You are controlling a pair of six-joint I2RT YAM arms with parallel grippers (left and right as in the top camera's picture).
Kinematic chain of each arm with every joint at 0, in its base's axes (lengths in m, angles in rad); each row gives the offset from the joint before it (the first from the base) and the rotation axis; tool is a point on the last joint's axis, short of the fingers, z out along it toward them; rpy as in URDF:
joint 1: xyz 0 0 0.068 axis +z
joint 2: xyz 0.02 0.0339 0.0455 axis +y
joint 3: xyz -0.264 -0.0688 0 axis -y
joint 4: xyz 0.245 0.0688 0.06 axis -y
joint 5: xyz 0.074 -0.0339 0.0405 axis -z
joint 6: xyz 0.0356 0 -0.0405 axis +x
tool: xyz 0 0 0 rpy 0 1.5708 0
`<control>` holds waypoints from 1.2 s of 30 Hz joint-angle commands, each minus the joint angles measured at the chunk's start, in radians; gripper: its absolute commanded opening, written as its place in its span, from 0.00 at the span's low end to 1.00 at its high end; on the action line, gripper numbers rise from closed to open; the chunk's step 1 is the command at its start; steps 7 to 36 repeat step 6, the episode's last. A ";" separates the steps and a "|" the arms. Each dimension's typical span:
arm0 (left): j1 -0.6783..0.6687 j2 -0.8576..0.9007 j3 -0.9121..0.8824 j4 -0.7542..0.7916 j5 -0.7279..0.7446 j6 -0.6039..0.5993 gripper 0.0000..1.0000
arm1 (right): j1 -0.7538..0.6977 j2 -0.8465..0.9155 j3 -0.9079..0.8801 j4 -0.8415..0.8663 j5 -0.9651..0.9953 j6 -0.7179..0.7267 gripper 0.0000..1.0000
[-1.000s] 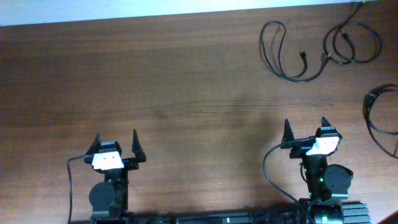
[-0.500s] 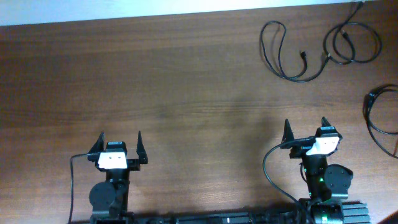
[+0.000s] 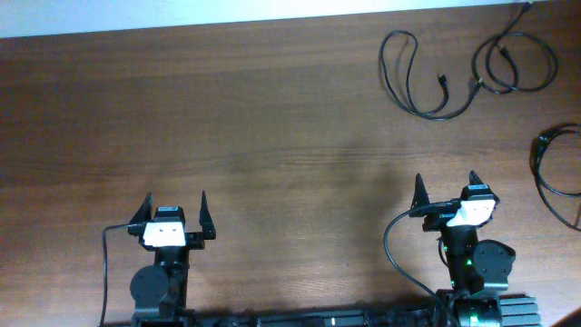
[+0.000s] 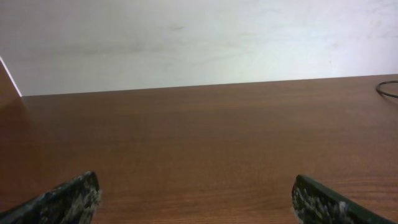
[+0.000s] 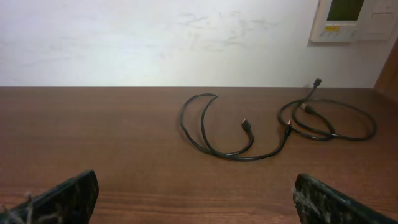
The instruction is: Untangle cables
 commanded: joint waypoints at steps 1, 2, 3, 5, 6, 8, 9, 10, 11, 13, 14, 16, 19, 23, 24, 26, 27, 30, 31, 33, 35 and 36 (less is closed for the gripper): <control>-0.004 -0.009 -0.009 0.000 0.015 0.019 0.99 | -0.003 -0.007 -0.005 -0.007 0.005 0.001 0.98; -0.004 -0.009 -0.009 0.000 0.015 0.019 0.99 | -0.003 -0.007 -0.005 -0.007 0.005 0.001 0.99; -0.004 -0.009 -0.009 0.000 0.015 0.019 0.99 | -0.003 -0.007 -0.005 -0.007 0.005 0.001 0.99; -0.004 -0.009 -0.009 0.000 0.015 0.019 0.99 | -0.003 -0.007 -0.005 -0.007 0.005 0.001 0.99; -0.004 -0.009 -0.009 0.000 0.015 0.019 0.99 | -0.003 -0.007 -0.005 -0.007 0.005 0.001 0.98; -0.004 -0.009 -0.009 0.000 0.015 0.019 0.99 | -0.003 -0.007 -0.005 -0.007 0.005 0.001 0.98; -0.004 -0.009 -0.009 0.000 0.015 0.019 0.99 | -0.003 -0.007 -0.005 -0.007 0.005 0.001 0.98; -0.004 -0.009 -0.009 0.000 0.015 0.019 0.99 | -0.003 -0.007 -0.005 -0.007 0.005 0.001 0.98; -0.004 -0.009 -0.009 0.000 0.015 0.019 0.99 | -0.003 -0.007 -0.005 -0.007 0.005 0.001 0.98; -0.004 -0.009 -0.009 0.000 0.015 0.019 0.99 | -0.003 -0.007 -0.005 -0.007 0.005 0.001 0.98; -0.004 -0.009 -0.009 0.000 0.015 0.019 0.99 | -0.003 -0.007 -0.005 -0.007 0.005 0.001 0.98; -0.004 -0.009 -0.009 0.000 0.015 0.019 0.99 | -0.003 -0.007 -0.005 -0.007 0.005 0.001 0.98; -0.004 -0.009 -0.009 0.000 0.015 0.019 0.99 | -0.003 -0.007 -0.005 -0.007 0.005 0.001 0.98; -0.004 -0.009 -0.009 0.000 0.015 0.019 0.99 | -0.003 -0.007 -0.005 -0.007 0.005 0.001 0.98; -0.004 -0.009 -0.009 0.000 0.015 0.019 0.99 | -0.003 -0.007 -0.005 -0.007 0.005 0.001 0.98; -0.004 -0.009 -0.009 0.000 0.015 0.019 0.99 | -0.003 -0.007 -0.005 -0.007 0.005 0.001 0.98; -0.004 -0.009 -0.009 0.000 0.015 0.019 0.99 | -0.003 -0.007 -0.005 -0.007 0.005 0.001 0.98; -0.004 -0.009 -0.009 0.000 0.015 0.019 0.99 | -0.003 -0.007 -0.005 -0.007 0.005 0.001 0.98; -0.004 -0.009 -0.009 0.000 0.015 0.019 0.99 | -0.003 -0.007 -0.005 -0.007 0.005 0.001 0.98; -0.004 -0.009 -0.009 0.000 0.015 0.019 0.99 | -0.003 -0.007 -0.005 -0.007 0.005 0.001 0.98; -0.004 -0.009 -0.009 0.000 0.015 0.019 0.99 | -0.003 -0.007 -0.005 -0.007 0.005 0.001 0.98; -0.004 -0.009 -0.009 0.000 0.015 0.019 0.99 | -0.003 -0.007 -0.005 -0.007 0.005 0.001 0.98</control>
